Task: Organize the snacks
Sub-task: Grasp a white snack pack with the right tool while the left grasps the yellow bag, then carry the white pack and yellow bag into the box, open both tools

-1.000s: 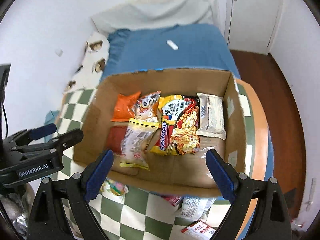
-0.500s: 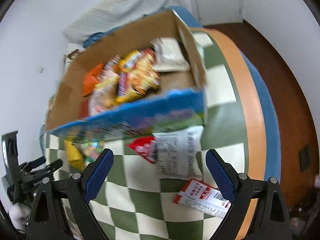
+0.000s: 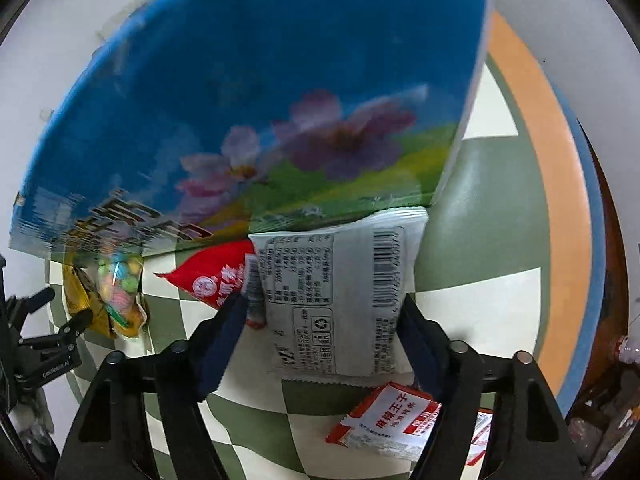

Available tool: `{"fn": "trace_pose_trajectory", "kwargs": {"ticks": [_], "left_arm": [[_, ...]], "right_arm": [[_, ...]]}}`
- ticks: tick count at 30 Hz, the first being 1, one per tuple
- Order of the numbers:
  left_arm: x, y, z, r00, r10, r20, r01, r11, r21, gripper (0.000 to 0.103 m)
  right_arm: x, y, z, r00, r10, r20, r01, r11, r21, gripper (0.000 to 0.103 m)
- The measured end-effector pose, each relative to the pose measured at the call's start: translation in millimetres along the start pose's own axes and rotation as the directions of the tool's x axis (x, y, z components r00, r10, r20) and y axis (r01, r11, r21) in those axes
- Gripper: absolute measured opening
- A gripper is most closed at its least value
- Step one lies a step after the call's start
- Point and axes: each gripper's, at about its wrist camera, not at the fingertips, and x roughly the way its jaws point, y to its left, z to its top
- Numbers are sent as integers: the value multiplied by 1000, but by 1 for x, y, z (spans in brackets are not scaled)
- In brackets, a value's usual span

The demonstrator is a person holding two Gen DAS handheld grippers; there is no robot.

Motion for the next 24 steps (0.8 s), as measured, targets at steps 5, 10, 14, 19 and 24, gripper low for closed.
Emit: {"fn": "trace_pose_trajectory", "kwargs": {"ticks": [5,10,14,19,24], "left_arm": [[10,1,5,997,-72,15,72,997,-14,55],[5,5,-8,992,-122,0,122,988,-98,49],[3,15,-35,972,-230,-53,212,951,-225,48],[6,19,-68,942,-324,-82,285,907,-309,48],[21,17,-63,938,-335,-93,287,896,-338,51]], "right_arm": [[2,1,-7,1000,-7,0,7,1000,-22,58],[-6,9,-22,1000,14,-20,-15,999,-49,54],[-6,29,-48,997,38,-60,-44,993,-105,54],[5,60,-88,990,51,-134,-76,980,-184,54],[22,76,-105,990,18,-141,-48,976,-213,54]]}}
